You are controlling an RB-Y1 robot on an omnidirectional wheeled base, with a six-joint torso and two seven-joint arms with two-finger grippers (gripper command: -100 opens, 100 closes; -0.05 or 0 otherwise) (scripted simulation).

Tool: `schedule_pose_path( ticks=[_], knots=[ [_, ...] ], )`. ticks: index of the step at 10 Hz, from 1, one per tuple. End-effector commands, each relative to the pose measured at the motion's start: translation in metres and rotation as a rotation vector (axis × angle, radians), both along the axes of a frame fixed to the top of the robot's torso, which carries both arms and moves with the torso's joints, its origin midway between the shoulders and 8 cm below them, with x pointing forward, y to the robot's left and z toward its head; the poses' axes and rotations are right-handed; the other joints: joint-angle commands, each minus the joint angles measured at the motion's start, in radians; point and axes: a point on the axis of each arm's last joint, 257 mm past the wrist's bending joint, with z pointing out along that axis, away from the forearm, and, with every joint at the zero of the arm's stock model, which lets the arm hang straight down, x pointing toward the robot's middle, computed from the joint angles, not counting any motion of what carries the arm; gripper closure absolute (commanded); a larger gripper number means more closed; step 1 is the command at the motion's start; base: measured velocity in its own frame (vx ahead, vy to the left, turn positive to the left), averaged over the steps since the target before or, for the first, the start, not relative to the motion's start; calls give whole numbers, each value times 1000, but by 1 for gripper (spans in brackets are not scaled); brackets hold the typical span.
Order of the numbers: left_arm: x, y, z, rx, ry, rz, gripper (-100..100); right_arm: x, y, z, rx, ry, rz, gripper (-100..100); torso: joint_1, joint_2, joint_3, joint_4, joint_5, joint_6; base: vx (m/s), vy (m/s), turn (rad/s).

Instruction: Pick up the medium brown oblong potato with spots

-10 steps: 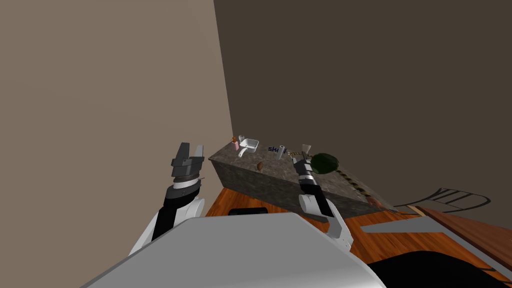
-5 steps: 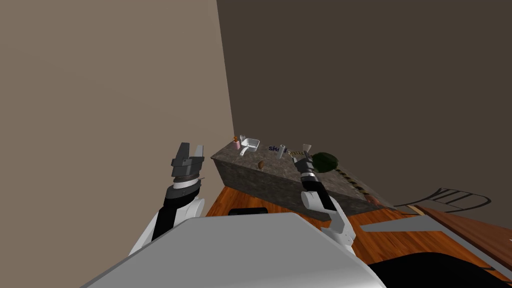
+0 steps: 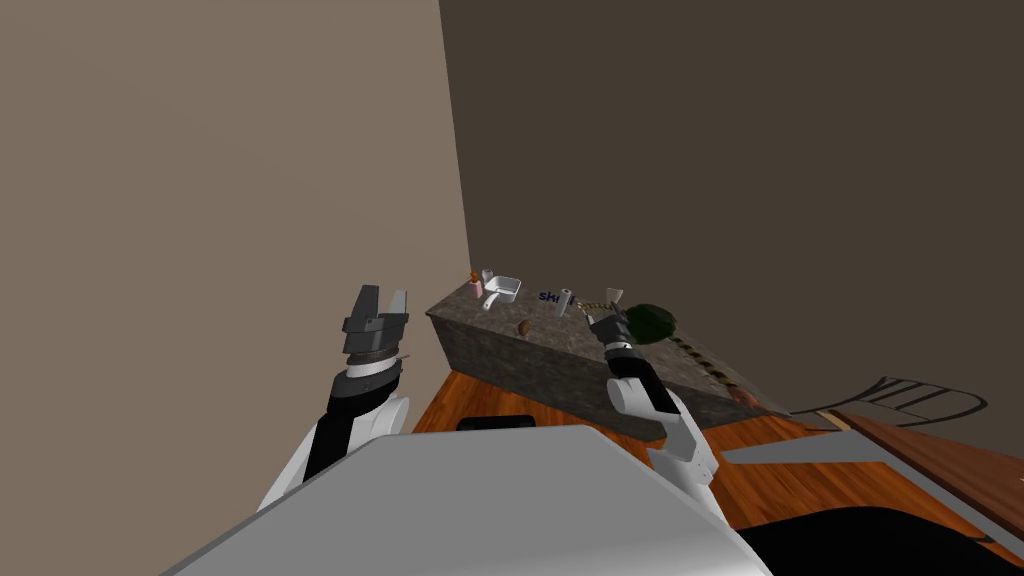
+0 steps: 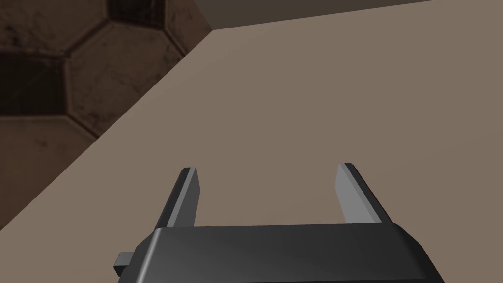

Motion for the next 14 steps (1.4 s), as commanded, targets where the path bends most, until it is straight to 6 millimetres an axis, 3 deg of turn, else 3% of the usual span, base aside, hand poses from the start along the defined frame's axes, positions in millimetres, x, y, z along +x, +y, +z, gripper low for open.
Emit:
schedule_pose_path(
  ticks=[1, 14],
  knots=[
    [0, 0, 0, 0, 0, 0, 0, 5, -7, -2, 73, 16, 9, -100, 0, 0, 0, 0, 0, 0, -22, 15, 41],
    [0, 0, 0, 0, 0, 0, 0, 27, -26, -32, 559, 124, 69, -100, 0, -1, -1, 0, 0, 0, -15, 14, 23]
  ],
)
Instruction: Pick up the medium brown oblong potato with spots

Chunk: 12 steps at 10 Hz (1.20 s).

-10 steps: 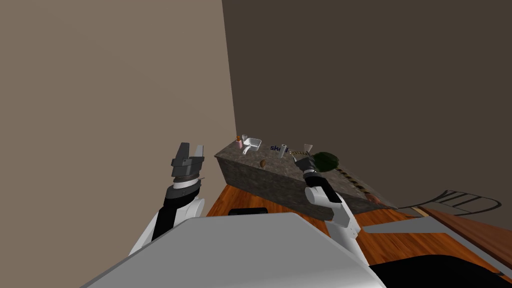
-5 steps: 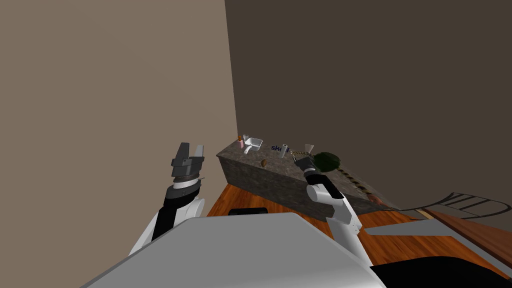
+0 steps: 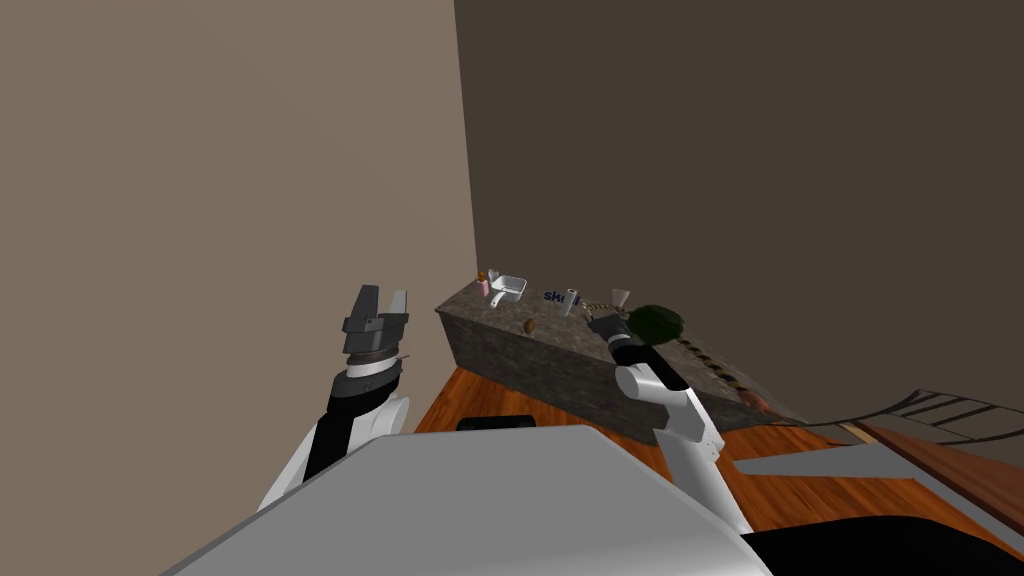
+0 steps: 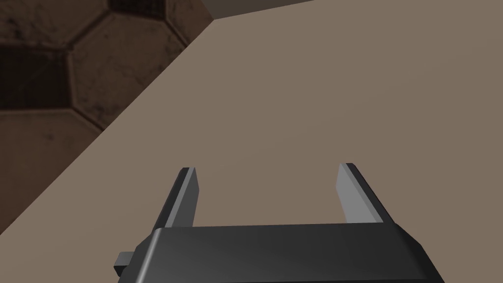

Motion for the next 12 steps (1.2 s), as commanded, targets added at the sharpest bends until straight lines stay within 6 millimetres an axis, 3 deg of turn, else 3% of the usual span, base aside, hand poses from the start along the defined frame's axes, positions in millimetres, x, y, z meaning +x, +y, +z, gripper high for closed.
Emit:
schedule_pose_path(
  ticks=[1, 12],
  knots=[
    [0, 0, 0, 0, 0, 0, 0, 1, 0, -5, 65, 14, 5, -100, 0, 0, 0, 0, 0, 0, -3, 12, 33],
    [0, 0, 0, 0, 0, 0, 0, 14, 9, -35, 459, 127, 50, -100, -1, -1, 0, 0, 0, 0, 4, 6, 28]
  ],
)
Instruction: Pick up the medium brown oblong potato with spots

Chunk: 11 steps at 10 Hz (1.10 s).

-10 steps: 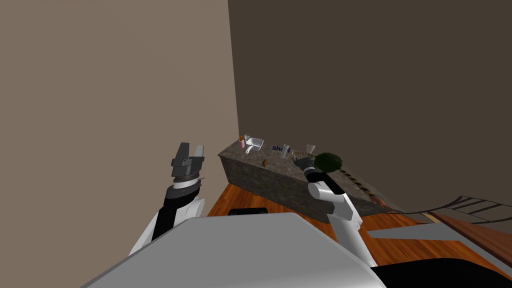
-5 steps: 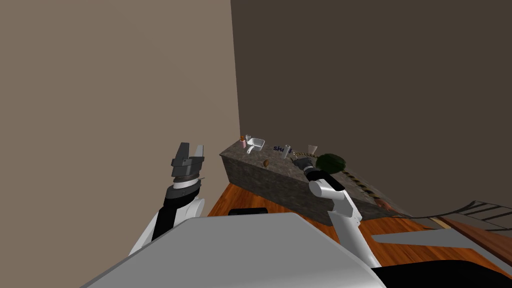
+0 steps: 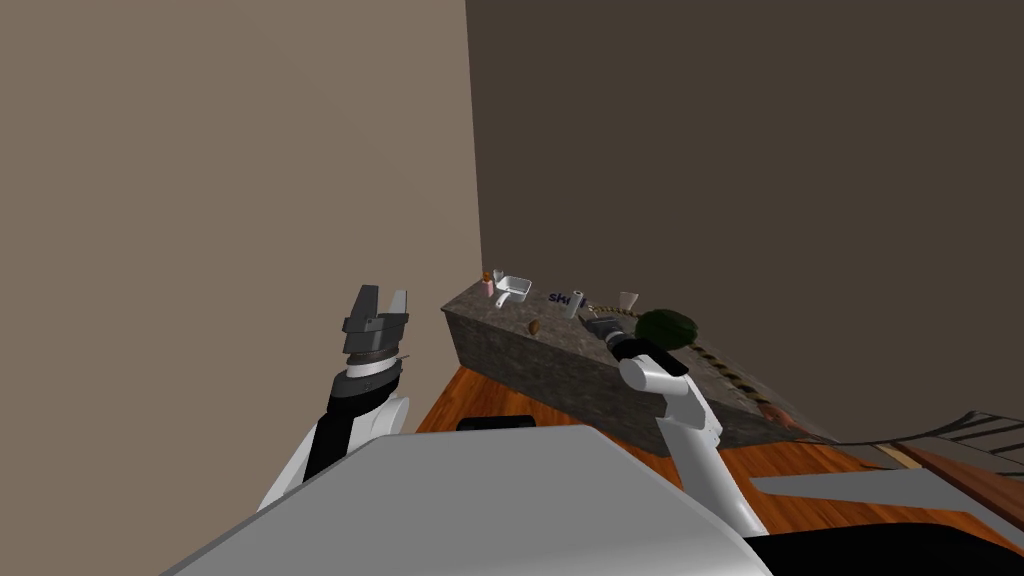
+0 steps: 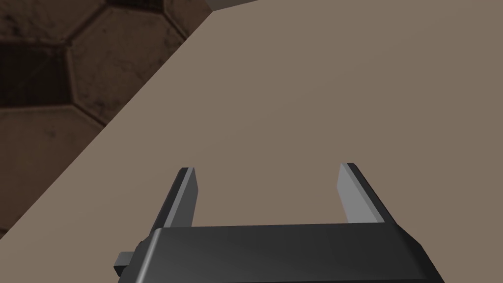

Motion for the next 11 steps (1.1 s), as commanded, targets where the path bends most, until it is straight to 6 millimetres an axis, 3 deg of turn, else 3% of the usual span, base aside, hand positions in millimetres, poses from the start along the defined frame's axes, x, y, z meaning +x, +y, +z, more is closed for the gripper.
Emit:
schedule_pose_path(
  ticks=[1, 11],
  knots=[
    [0, 0, 0, 0, 0, 0, 0, 1, 2, -4, 62, 17, 2, -100, 0, 0, 0, 0, 0, 0, 13, 4, 37],
    [0, 0, 0, 0, 0, 0, 0, 5, 21, -30, 373, 127, 21, -100, -1, -1, 0, 0, 0, 0, 15, 0, 28]
  ],
)
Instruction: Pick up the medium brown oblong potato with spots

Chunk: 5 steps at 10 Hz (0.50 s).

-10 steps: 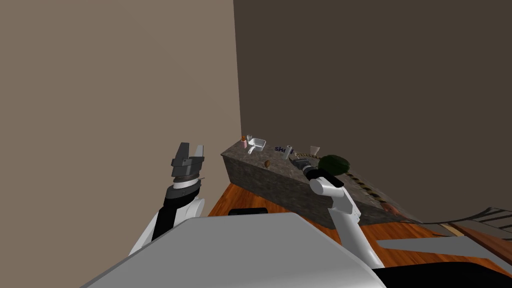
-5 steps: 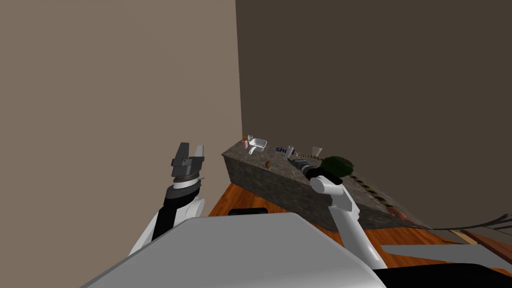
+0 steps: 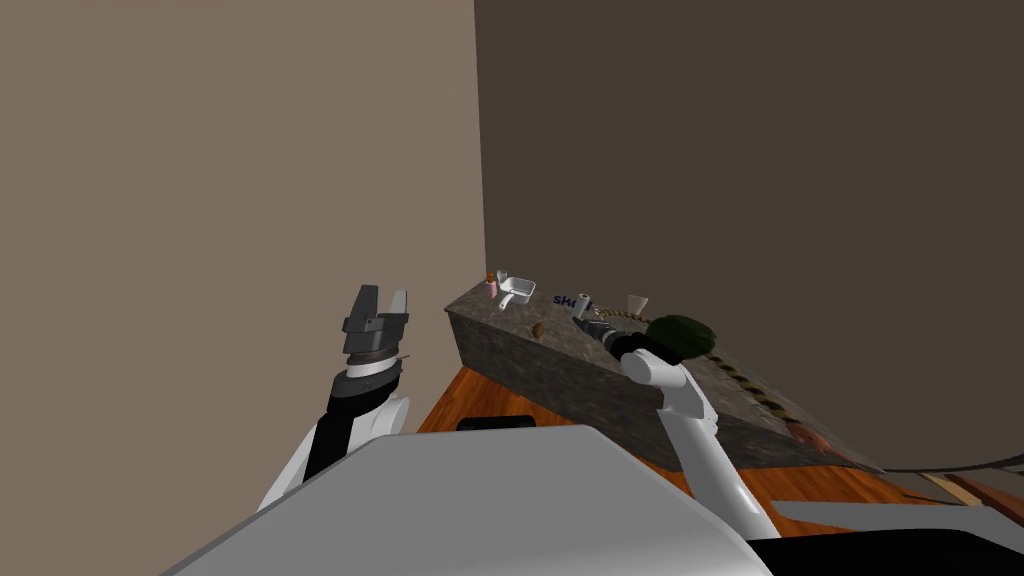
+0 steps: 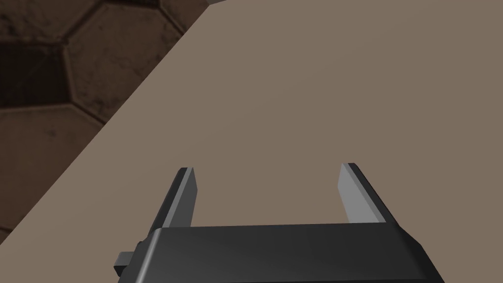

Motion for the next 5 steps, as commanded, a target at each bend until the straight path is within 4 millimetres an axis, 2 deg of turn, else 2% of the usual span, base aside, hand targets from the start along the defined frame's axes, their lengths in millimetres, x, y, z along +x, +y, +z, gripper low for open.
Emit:
schedule_pose_path(
  ticks=[1, 3, 4, 5],
  knots=[
    [0, 0, 0, 0, 0, 0, 0, 0, 8, -9, 74, 44, 13, -100, 0, 0, 0, 0, 0, 0, 27, -2, 56],
    [0, 0, 0, 0, 0, 0, 0, 0, 8, -9, 104, 44, 2, -100, 0, -1, -1, 0, 0, 0, 20, -3, 22],
    [0, 0, 0, 0, 0, 0, 0, -1, 16, -19, 167, 89, 15, -100, 0, 0, 0, 0, 0, 0, 23, -6, 51],
    [0, 0, 0, 0, 0, 0, 0, -1, 16, -19, 191, 90, 6, -100, 0, 0, 0, 0, 0, 0, 29, -8, 46]
  ],
)
